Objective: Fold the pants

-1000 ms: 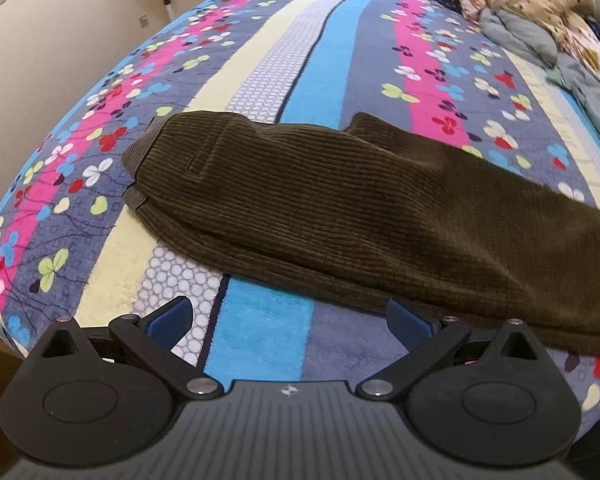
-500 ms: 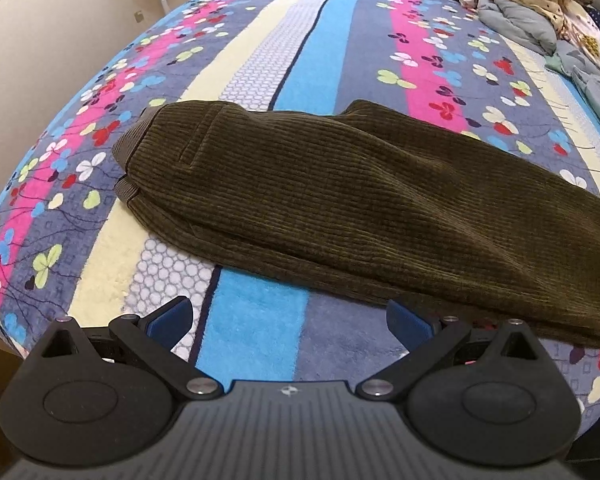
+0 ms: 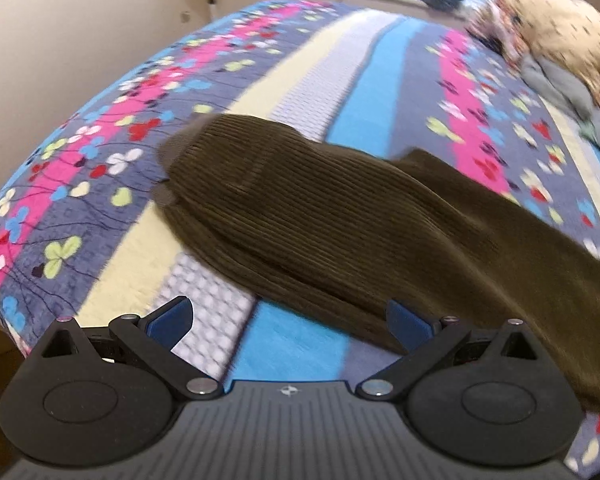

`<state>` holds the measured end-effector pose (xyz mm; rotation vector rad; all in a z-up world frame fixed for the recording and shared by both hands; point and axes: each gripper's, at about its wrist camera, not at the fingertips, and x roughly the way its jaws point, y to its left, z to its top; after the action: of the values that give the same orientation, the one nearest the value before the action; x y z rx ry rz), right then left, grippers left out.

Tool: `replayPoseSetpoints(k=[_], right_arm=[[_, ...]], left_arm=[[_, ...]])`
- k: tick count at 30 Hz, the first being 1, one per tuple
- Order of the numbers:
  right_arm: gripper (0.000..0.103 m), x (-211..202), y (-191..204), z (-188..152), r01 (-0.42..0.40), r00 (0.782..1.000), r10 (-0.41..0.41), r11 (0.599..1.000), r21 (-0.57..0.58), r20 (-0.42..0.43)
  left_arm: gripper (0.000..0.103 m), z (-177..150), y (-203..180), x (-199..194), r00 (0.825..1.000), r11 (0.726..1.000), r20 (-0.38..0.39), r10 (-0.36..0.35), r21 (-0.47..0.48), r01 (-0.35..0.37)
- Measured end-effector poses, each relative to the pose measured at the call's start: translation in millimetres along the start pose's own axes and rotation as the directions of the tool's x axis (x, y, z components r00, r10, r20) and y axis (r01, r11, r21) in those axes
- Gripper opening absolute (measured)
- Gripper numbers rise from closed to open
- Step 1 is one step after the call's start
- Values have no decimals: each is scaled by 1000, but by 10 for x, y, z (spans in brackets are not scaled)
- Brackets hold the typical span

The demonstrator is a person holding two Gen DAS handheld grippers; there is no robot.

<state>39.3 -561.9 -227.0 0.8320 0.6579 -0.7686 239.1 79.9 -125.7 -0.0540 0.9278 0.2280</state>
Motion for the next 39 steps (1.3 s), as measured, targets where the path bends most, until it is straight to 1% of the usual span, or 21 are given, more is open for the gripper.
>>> replayPoseSetpoints(k=[2,6,9,12,14,16,18,21,23,24,26,27,29,31,33,34,35,36,37,38,39], right_arm=[[77,-134,31,-9,3,1000,-3,1000,-19,-3],[78,-444,252,-181,5,1000,-6,989,-145,-2],[78,-608,486,-345,-1,1000,0,973,-232,-7],[78,-711,754,-462,11,1000,-12,954,-299,-1],[78,-742,910,-511,22,1000,-25,948,-317,-4],[78,-768,1071,-554,24,1000,-28,940,-340,-5],[78,-789,1230,-598,27,1000,-30,929,-368,-4],[78,-809,1462,-671,16,1000,-20,913,-407,-5],[78,-820,1622,-732,2,1000,-8,898,-439,-11],[78,-827,1694,-762,-3,1000,-4,891,-455,-14],[78,-826,1840,-829,-22,1000,11,870,-493,-26],[78,-829,1902,-858,-28,999,15,862,-507,-29],[78,-833,2020,-924,-46,999,30,841,-539,-38],[78,-841,2102,-988,-63,998,43,825,-561,-49],[78,-863,2150,-1045,-81,997,58,816,-573,-58],[78,-872,2163,-1065,-88,996,62,814,-574,-64],[78,-885,2166,-1084,-95,995,66,814,-573,-72],[78,-891,2171,-1096,-99,995,67,815,-571,-76],[78,-902,2161,-1105,-102,994,67,815,-570,-82],[78,-909,2151,-1117,-100,994,64,815,-571,-84],[78,-912,2138,-1124,-97,995,59,814,-572,-84]], left_arm=[[103,96,172,108,1000,999,13,12,-32,-11],[103,402,587,463,999,987,34,13,-159,-7],[103,647,894,831,1000,965,4,-20,-262,20],[103,827,1176,1211,996,924,-36,-84,-376,64],[103,906,1277,1376,994,909,-36,-99,-410,75],[103,971,1328,1516,993,910,-36,-111,-406,87],[102,1007,1352,1702,989,915,-79,-121,-396,80],[90,988,1421,1924,984,904,-124,-126,-422,63],[71,965,1475,1915,989,884,-106,-106,-464,45],[66,953,1489,1883,990,879,-94,-102,-476,45],[46,952,1512,1806,992,888,-78,-97,-457,51],[40,957,1526,1757,993,889,-72,-94,-455,51],[33,965,1565,1644,993,894,-46,-105,-442,74],[32,989,1591,1588,993,901,-47,-109,-428,79],[34,1012,1589,1586,993,909,-65,-103,-411,67],[40,1016,1593,1571,992,909,-55,-111,-409,79],[57,1023,1604,1545,992,904,-42,-121,-418,92],[67,1033,1616,1514,992,895,-27,-122,-434,99],[87,1040,1625,1473,993,887,9,-117,-449,108],[100,1063,1616,1459,995,893,37,-90,-439,97],[102,1097,1594,1472,998,904,43,-45,-423,59]])
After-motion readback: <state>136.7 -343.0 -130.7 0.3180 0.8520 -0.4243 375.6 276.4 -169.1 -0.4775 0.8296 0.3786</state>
